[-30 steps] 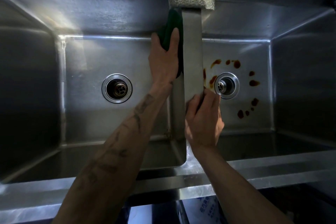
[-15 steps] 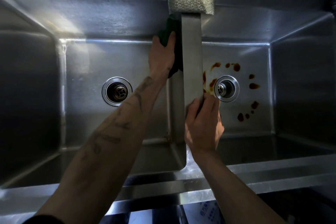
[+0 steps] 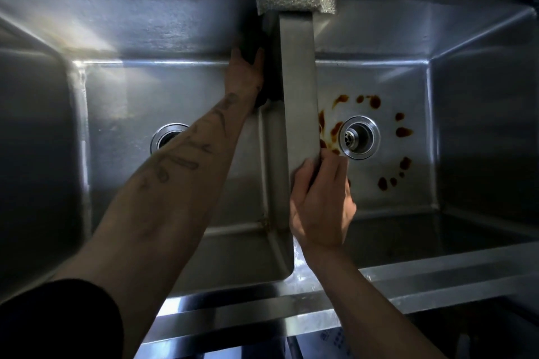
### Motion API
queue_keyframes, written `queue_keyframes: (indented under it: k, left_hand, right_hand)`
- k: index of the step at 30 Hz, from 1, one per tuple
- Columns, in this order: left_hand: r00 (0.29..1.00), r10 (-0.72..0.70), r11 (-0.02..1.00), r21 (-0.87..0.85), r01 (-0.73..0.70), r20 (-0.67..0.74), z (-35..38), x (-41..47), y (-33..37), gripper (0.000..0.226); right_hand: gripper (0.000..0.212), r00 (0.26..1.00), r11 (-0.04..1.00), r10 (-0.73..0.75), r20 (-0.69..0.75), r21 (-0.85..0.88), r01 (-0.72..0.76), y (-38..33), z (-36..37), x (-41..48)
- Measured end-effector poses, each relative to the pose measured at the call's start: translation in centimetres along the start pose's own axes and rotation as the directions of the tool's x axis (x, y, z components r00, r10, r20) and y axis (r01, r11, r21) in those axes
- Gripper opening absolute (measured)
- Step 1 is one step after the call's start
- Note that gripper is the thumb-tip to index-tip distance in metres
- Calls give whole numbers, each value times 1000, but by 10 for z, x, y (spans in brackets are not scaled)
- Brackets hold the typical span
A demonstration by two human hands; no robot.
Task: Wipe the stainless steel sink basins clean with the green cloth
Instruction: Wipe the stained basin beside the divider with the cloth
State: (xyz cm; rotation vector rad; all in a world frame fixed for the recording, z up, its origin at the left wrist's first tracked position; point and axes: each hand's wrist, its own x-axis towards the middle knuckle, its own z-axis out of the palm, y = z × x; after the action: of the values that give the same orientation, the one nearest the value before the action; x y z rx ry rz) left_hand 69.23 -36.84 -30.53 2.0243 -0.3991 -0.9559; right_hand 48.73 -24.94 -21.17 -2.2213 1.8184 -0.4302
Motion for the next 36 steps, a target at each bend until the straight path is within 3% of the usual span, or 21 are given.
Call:
queue_keyframes:
  k: [7, 17, 19, 24, 29, 31, 33, 36]
  left_hand:
    - [992, -98, 992, 83, 92, 75, -1, -20, -31, 54]
    - [904, -307, 941, 236, 242, 297, -12, -160, -122, 41]
    - [869, -329, 932, 276, 234, 371, -15, -169, -138, 46]
    - [797, -380, 920, 281, 274, 470, -17, -183, -178, 88]
    - [788, -383, 922, 258, 290, 482, -31, -203, -136, 55]
    - [795, -383, 922, 143, 360, 470, -42, -216, -116, 56]
    - [829, -361, 919, 10, 395, 427, -50, -231, -94, 56]
    - [898, -320, 935, -50, 351, 302, -47, -233, -68, 35]
  right_hand:
    - [17, 1000, 997, -19, 9, 80, 18, 0, 1, 1]
    - [22, 999, 995, -35, 11, 89, 34, 3, 6, 3]
    - [23, 1000, 997, -31, -3, 75, 31, 2, 5, 3]
    - [13, 998, 997, -37, -45, 61, 40, -1, 0, 2]
    - [13, 998, 997, -50, -45, 65, 52, -1, 1, 2]
    - [13, 998, 996, -51, -41, 70, 54, -1, 0, 2]
    - [14, 999, 998, -46, -27, 49, 47, 1, 1, 2]
    - [18, 999, 999, -32, -19, 28, 32, 0, 0, 2]
